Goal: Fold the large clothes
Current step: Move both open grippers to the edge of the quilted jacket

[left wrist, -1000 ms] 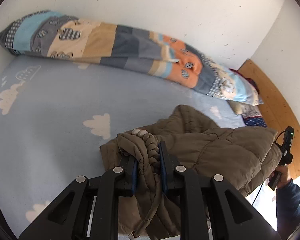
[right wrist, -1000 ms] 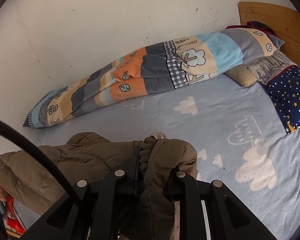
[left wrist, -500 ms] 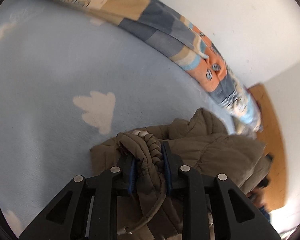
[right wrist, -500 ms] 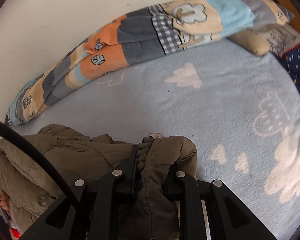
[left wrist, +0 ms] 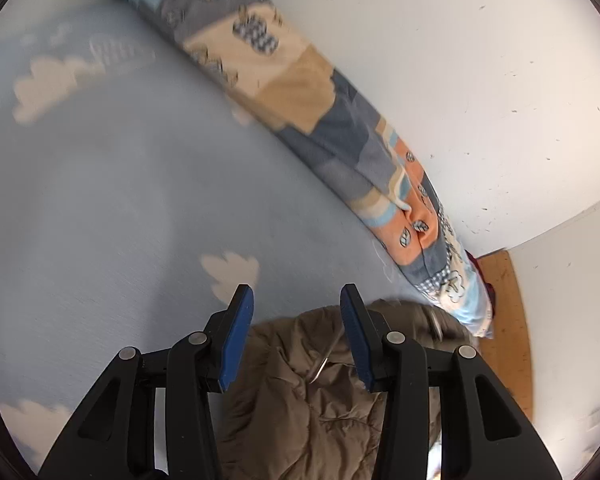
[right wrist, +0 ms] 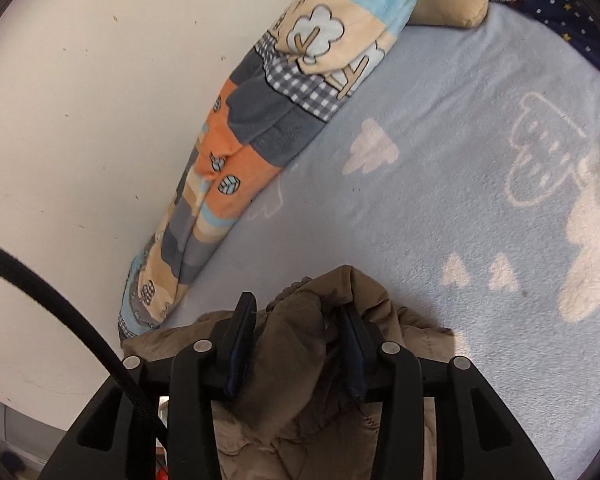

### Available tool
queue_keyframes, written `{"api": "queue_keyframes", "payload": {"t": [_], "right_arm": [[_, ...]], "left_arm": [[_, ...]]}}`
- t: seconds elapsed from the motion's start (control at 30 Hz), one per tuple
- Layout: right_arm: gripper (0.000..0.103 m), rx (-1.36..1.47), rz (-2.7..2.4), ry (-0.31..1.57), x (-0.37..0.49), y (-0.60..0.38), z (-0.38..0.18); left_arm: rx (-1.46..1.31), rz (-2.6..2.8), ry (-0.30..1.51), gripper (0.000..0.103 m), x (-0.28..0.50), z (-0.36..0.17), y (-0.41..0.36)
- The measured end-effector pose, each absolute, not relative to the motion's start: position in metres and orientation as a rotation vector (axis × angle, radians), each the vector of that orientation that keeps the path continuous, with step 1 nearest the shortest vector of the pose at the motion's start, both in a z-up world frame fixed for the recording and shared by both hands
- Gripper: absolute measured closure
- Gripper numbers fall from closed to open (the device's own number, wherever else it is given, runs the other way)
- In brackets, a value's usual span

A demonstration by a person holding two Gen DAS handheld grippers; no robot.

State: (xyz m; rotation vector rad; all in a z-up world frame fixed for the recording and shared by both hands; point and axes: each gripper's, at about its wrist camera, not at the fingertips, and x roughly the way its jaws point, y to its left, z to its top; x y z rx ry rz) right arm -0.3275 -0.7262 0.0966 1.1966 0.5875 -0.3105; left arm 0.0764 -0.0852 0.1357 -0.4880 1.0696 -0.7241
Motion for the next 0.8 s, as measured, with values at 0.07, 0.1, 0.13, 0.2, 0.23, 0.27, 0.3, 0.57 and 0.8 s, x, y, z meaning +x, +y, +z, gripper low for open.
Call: {"api": "queue_keyframes", "payload": {"t": [0.07, 0.1, 0.13, 0.2, 0.23, 0.27, 0.3, 0.57, 0.8], "right_arm": [[0.042, 1.169, -0.364, 0.559, -0.340, -0.729, 0.109], [0.040, 1.163, -0.384, 0.530, -0.350, -0.731, 0.117], [0.040, 1.155, -0.397, 0.513, -0.357, -0.733, 0.123], [0.040, 1.087, -0.432, 0.518, -0.366, -0.729, 0.138], [0.040, 1.042, -0.443, 0.534, -0.366, -0.724, 0.144], [0.040, 0.996, -0.444, 0.552, -0.365, -0.718, 0.150], [0.041, 0.953, -0.430, 0.572, -0.359, -0.709, 0.154], [0.058, 0.560, -0.264, 0.736, -0.283, -0.591, 0.163], [0.060, 0.428, -0.238, 0.853, -0.221, -0.539, 0.119]], "left_arm": [[-0.438, -0.732, 1.032, 0.060, 0.068, 0.149, -0.082], [-0.401, -0.745, 1.006, 0.060, 0.060, 0.158, -0.083], [-0.364, -0.759, 0.984, 0.060, 0.053, 0.165, -0.084], [-0.285, -0.803, 0.937, 0.060, 0.033, 0.178, -0.093], [-0.241, -0.835, 0.908, 0.059, 0.020, 0.185, -0.103], [-0.212, -0.858, 0.895, 0.057, 0.011, 0.187, -0.110], [-0.157, -0.894, 0.882, 0.056, -0.004, 0.191, -0.126], [0.052, -0.993, 0.931, 0.054, -0.067, 0.151, -0.240], [0.223, -0.875, 1.020, 0.054, -0.068, 0.085, -0.298]]}}
